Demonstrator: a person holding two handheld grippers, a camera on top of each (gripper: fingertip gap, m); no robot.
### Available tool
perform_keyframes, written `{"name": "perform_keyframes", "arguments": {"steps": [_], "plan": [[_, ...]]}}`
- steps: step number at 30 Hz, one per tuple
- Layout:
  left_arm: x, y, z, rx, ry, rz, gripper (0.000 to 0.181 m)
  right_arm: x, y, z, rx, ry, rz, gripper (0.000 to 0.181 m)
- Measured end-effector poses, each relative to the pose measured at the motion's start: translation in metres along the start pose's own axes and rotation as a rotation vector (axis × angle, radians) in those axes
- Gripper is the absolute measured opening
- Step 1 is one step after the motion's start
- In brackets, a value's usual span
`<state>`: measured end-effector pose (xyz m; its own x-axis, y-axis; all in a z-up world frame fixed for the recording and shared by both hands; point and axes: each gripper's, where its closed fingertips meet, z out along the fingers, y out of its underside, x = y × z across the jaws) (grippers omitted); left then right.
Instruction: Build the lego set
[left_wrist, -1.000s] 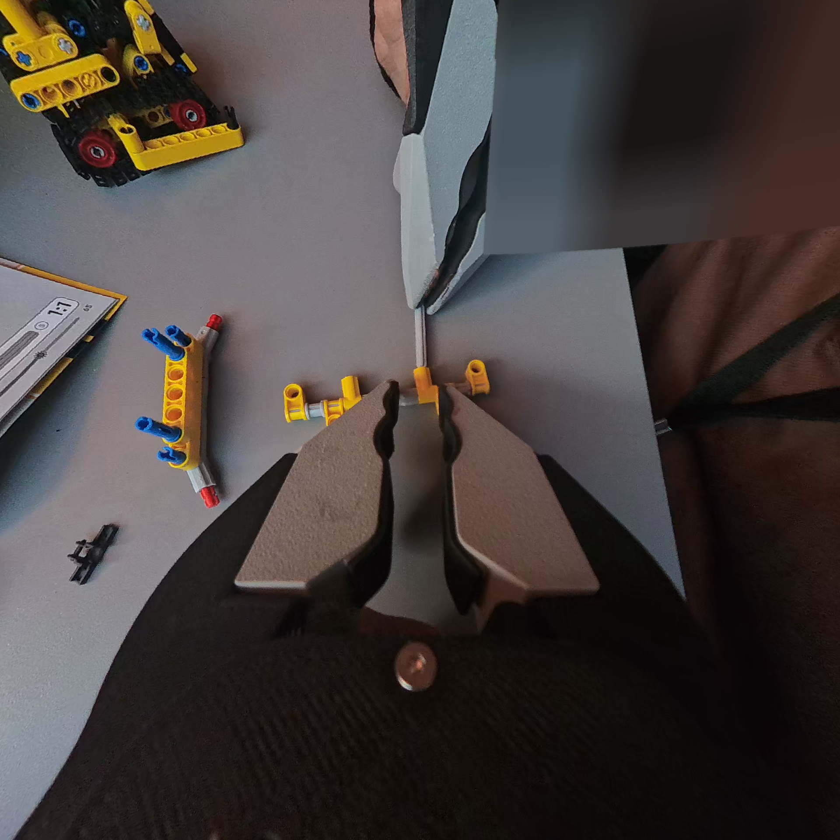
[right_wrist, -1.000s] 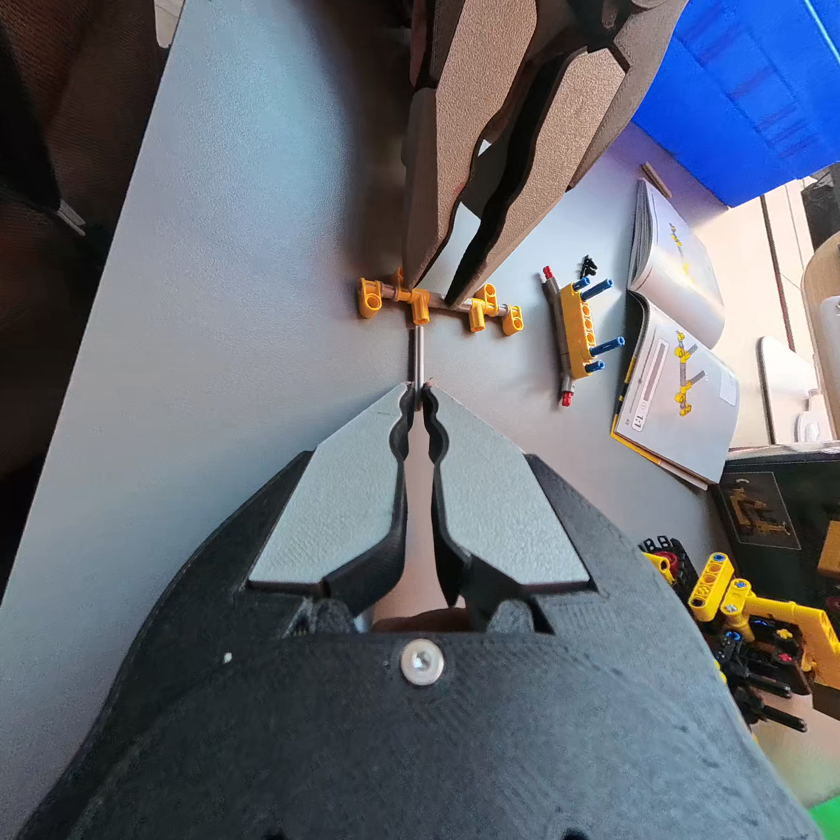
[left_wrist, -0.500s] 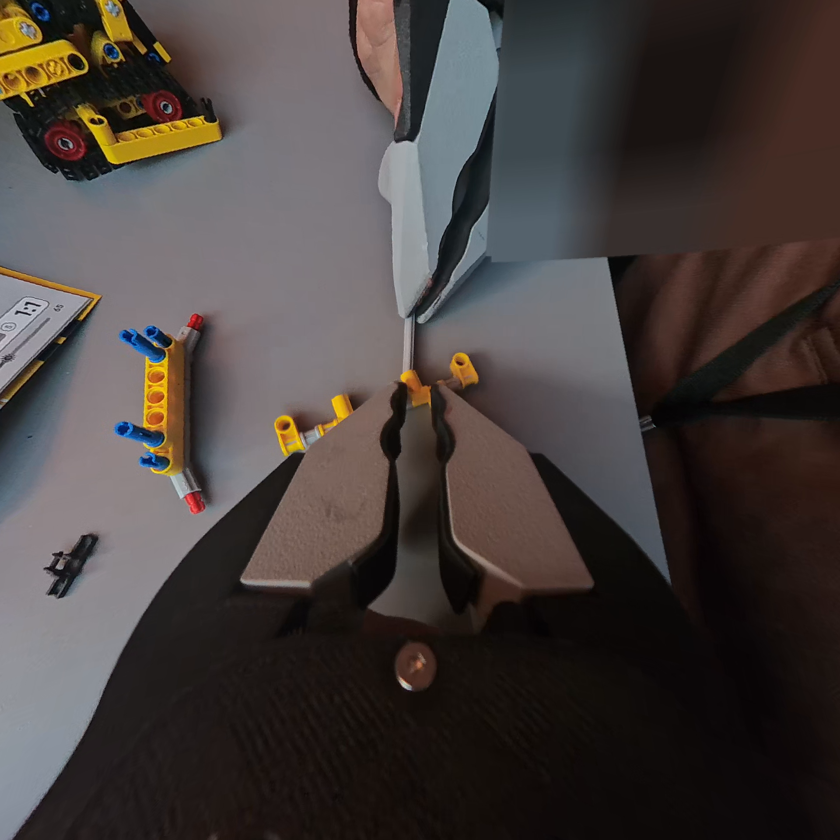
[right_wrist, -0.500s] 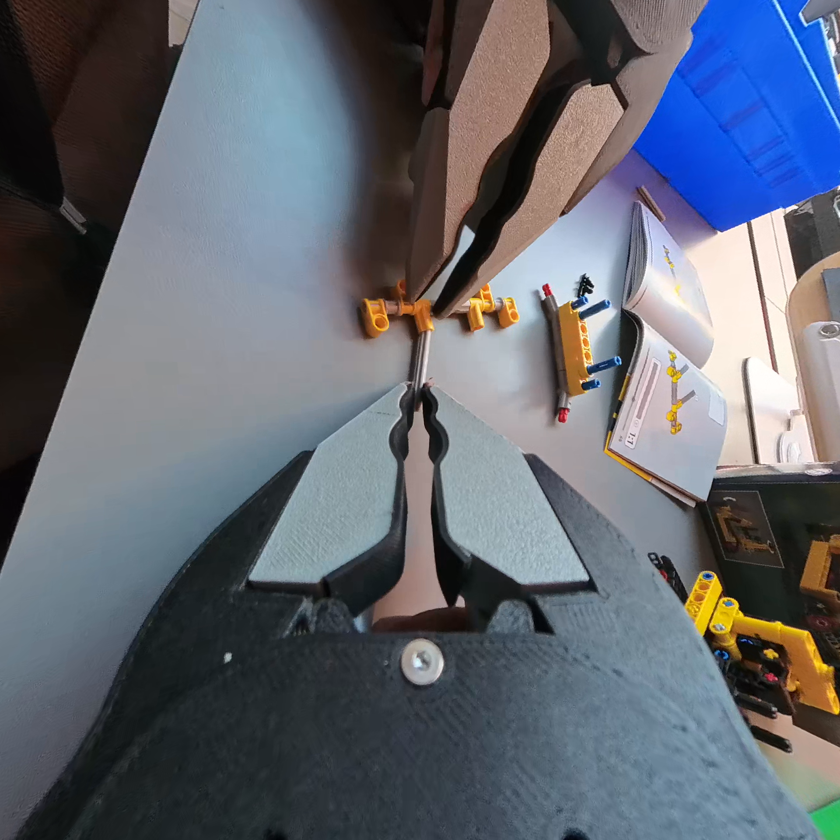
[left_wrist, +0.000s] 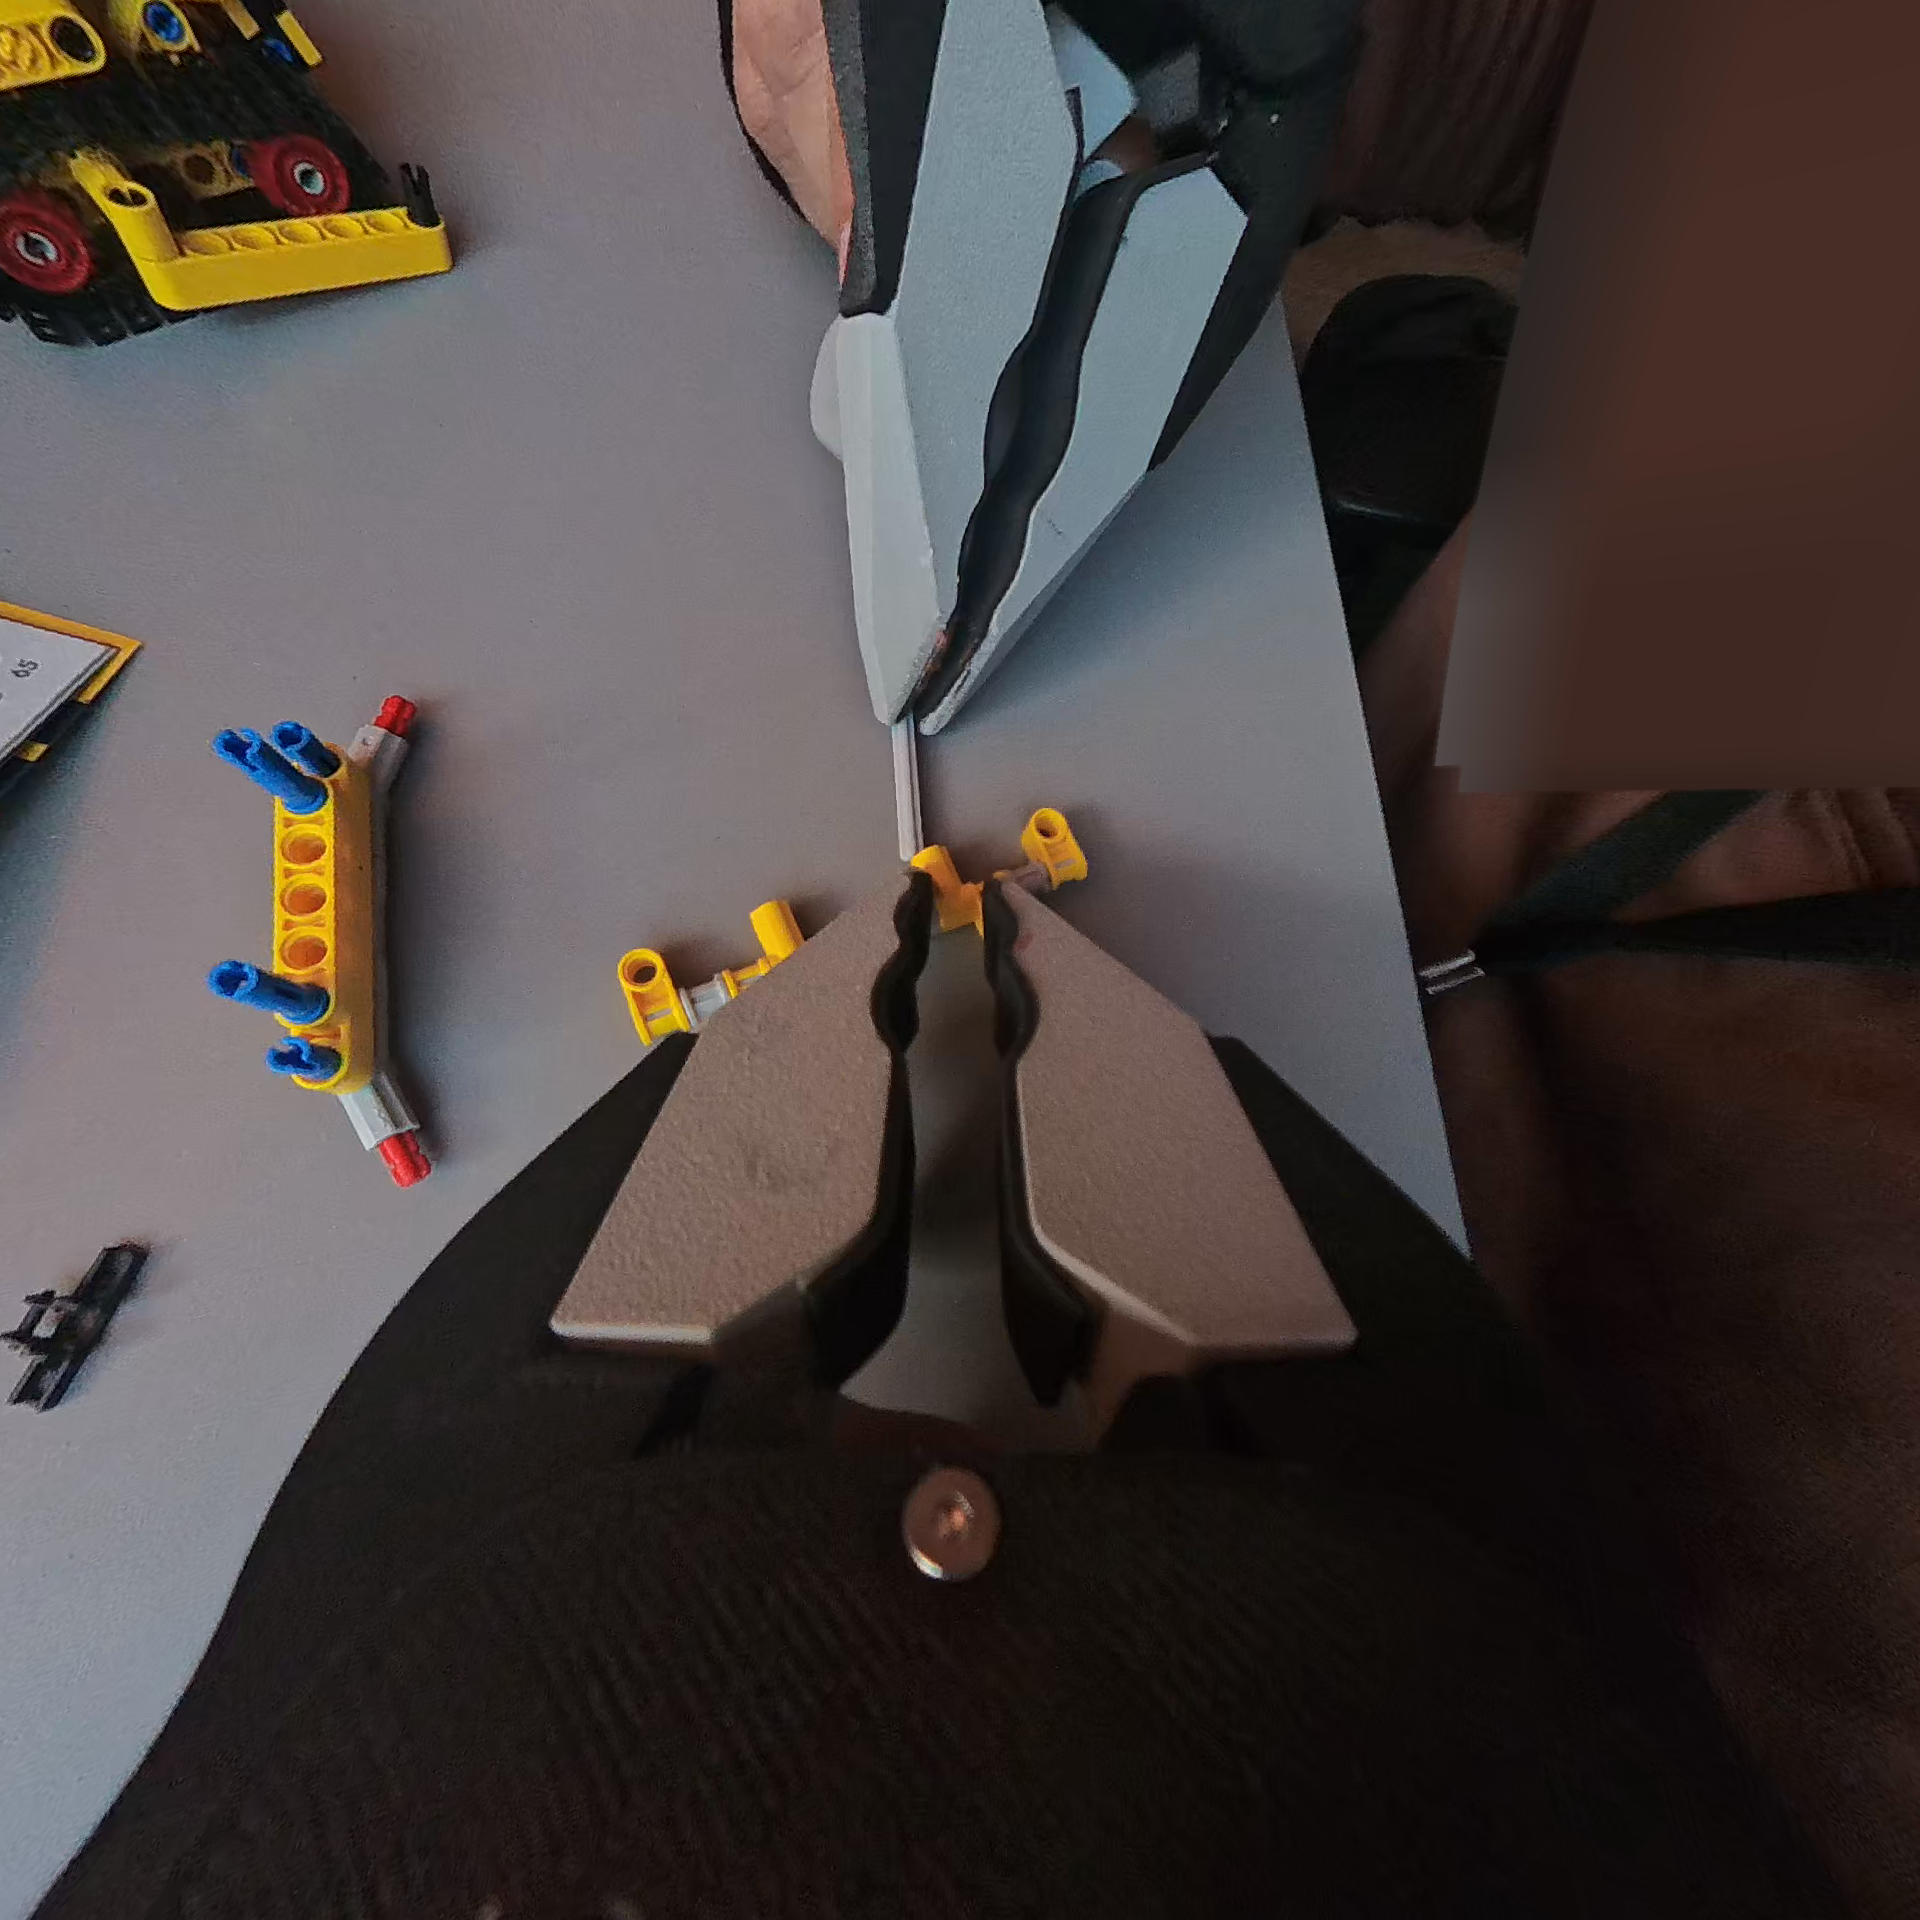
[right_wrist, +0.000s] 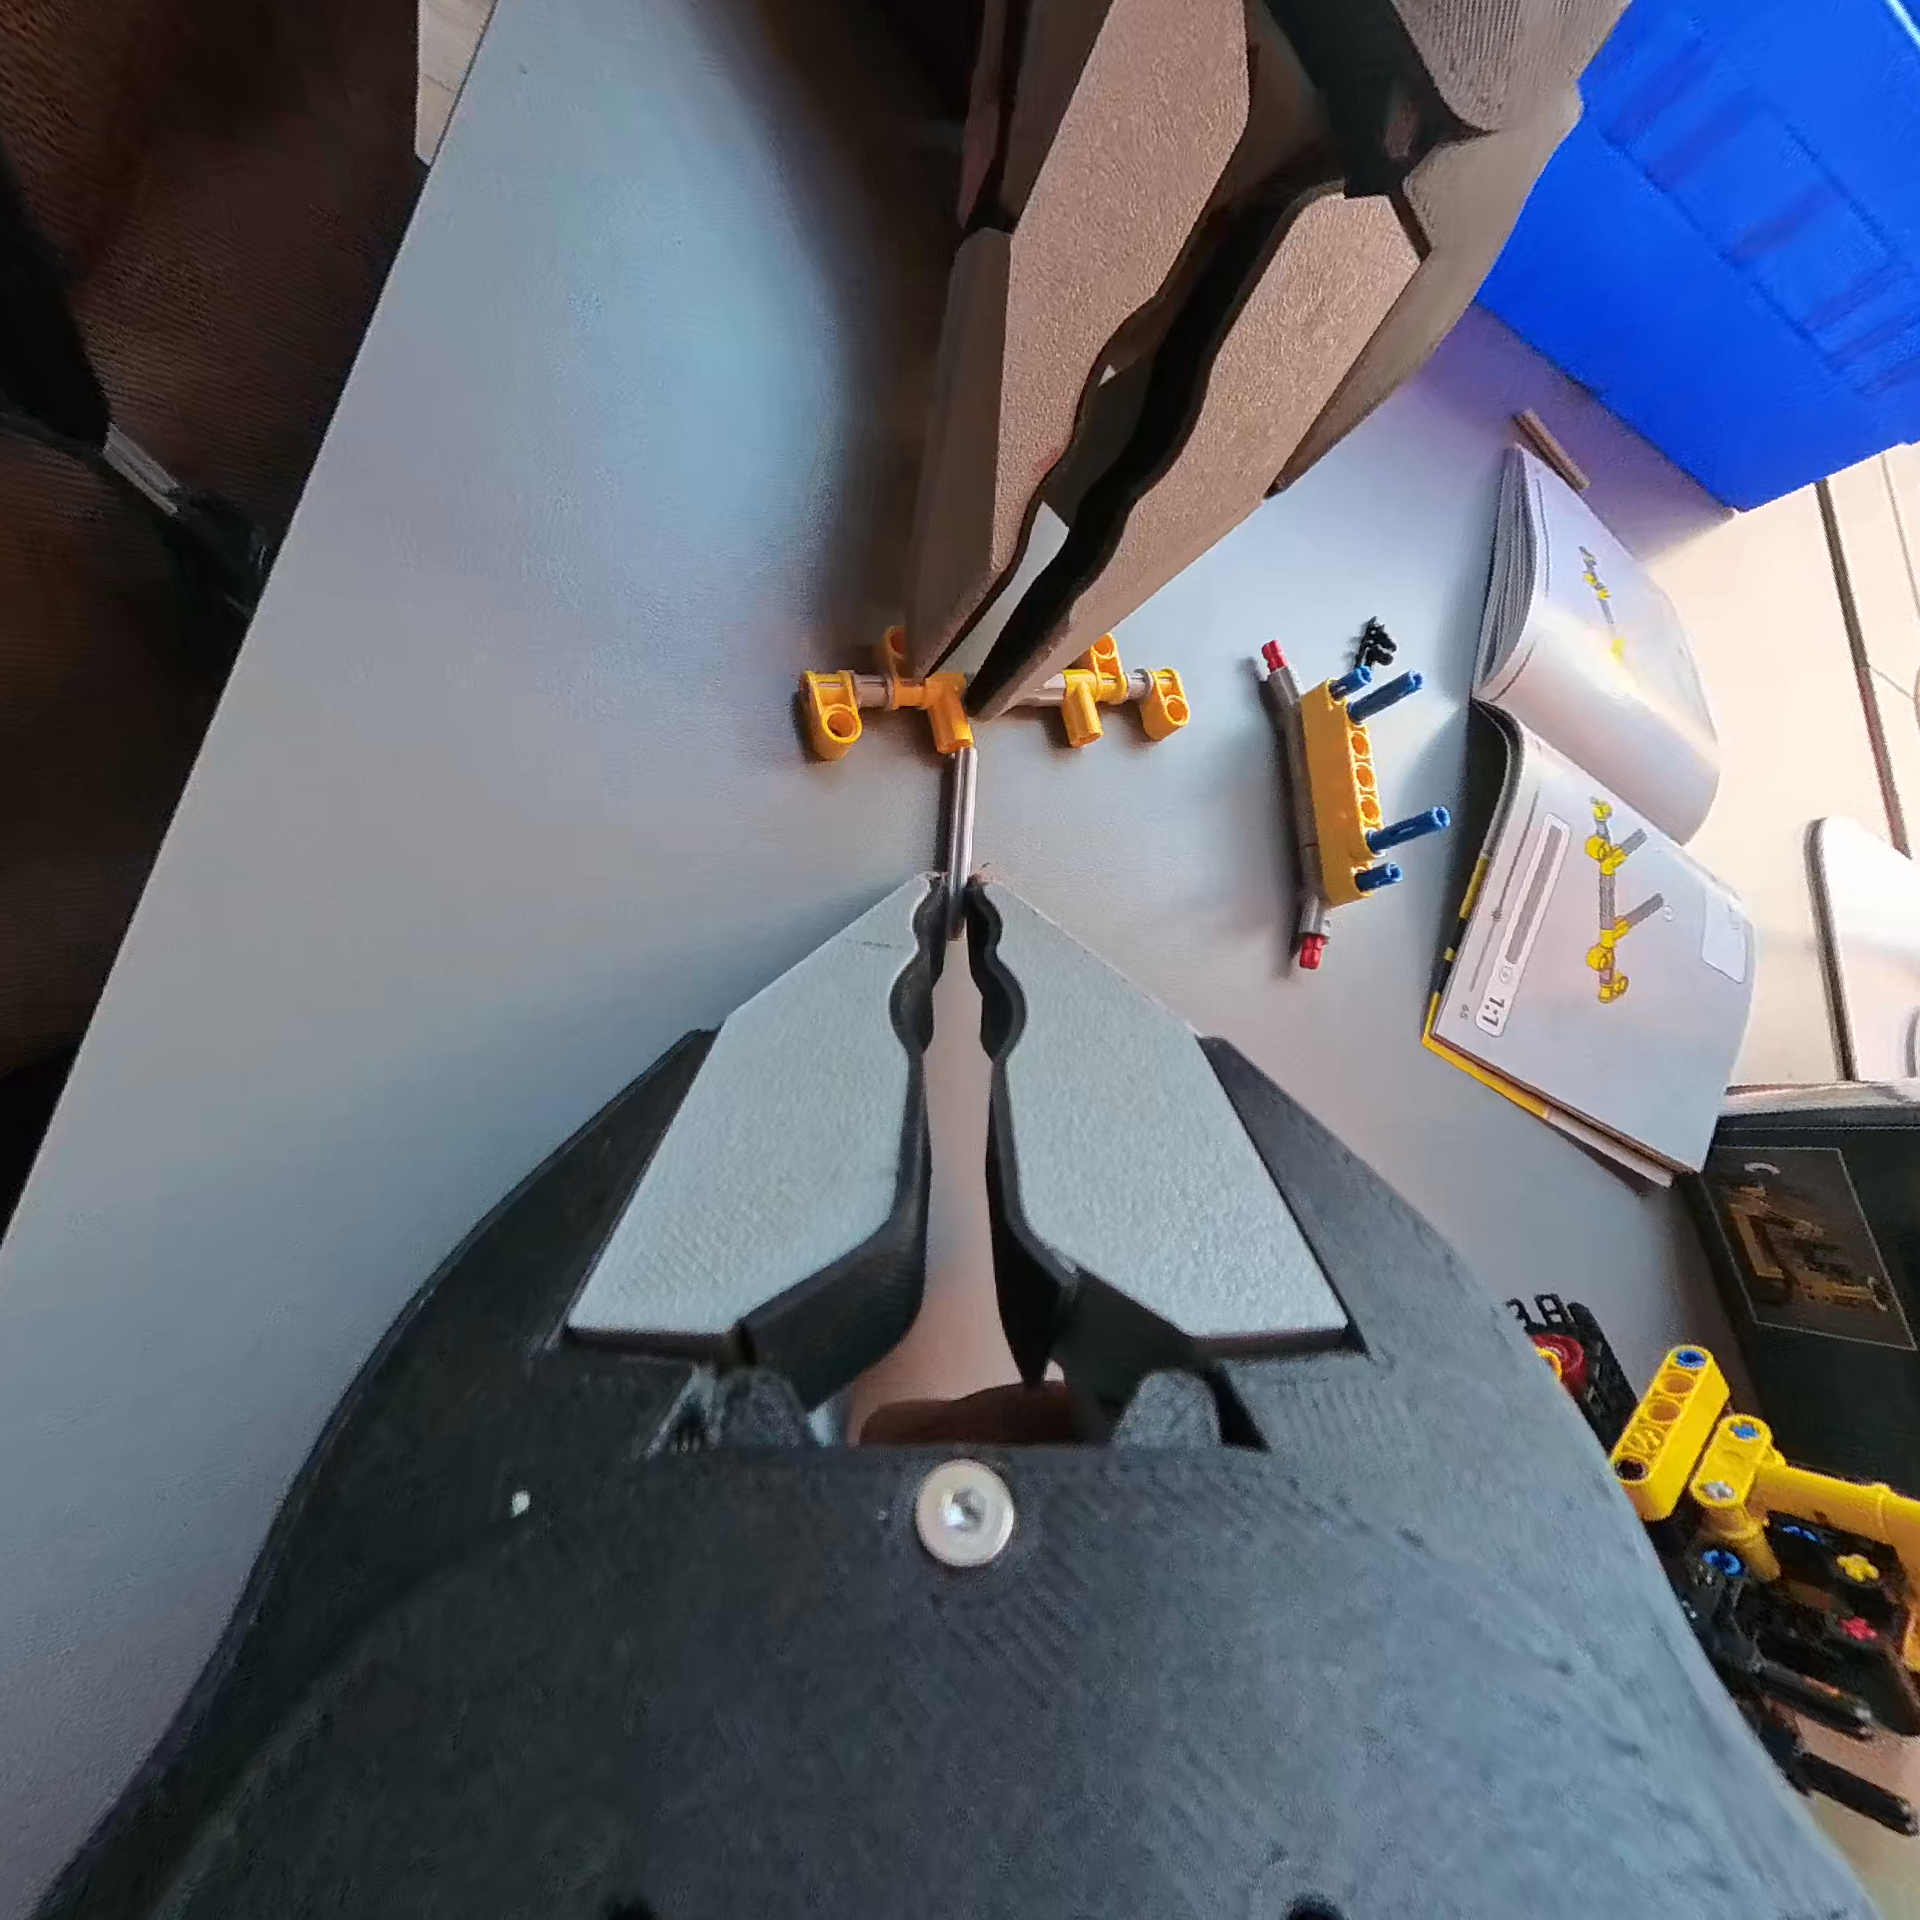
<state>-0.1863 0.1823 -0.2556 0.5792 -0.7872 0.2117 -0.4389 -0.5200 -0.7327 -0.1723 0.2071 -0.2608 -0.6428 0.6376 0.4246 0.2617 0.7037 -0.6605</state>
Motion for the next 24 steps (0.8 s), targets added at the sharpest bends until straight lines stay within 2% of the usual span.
{"name": "perform_keyframes", "arguments": {"steps": [1, 12, 24], "plan": [[0.0000, 0.0002, -0.0002, -0.001, 0.003, 0.001, 0.007, 0.0000, -0.0001, -0.0001, 0.002, -0.001, -0.005, 0.000], [-0.0017, 0.0027, -0.0034, -0.009, 0.054, -0.011, 0.007, 0.0036, -0.0031, 0.0006, 0.040, -0.044, 0.001, 0.000], [-0.0010, 0.0039, -0.0044, -0.024, 0.112, 0.000, 0.007, 0.0009, -0.0049, 0.0032, 0.058, -0.053, -0.081, 0.000]]}}
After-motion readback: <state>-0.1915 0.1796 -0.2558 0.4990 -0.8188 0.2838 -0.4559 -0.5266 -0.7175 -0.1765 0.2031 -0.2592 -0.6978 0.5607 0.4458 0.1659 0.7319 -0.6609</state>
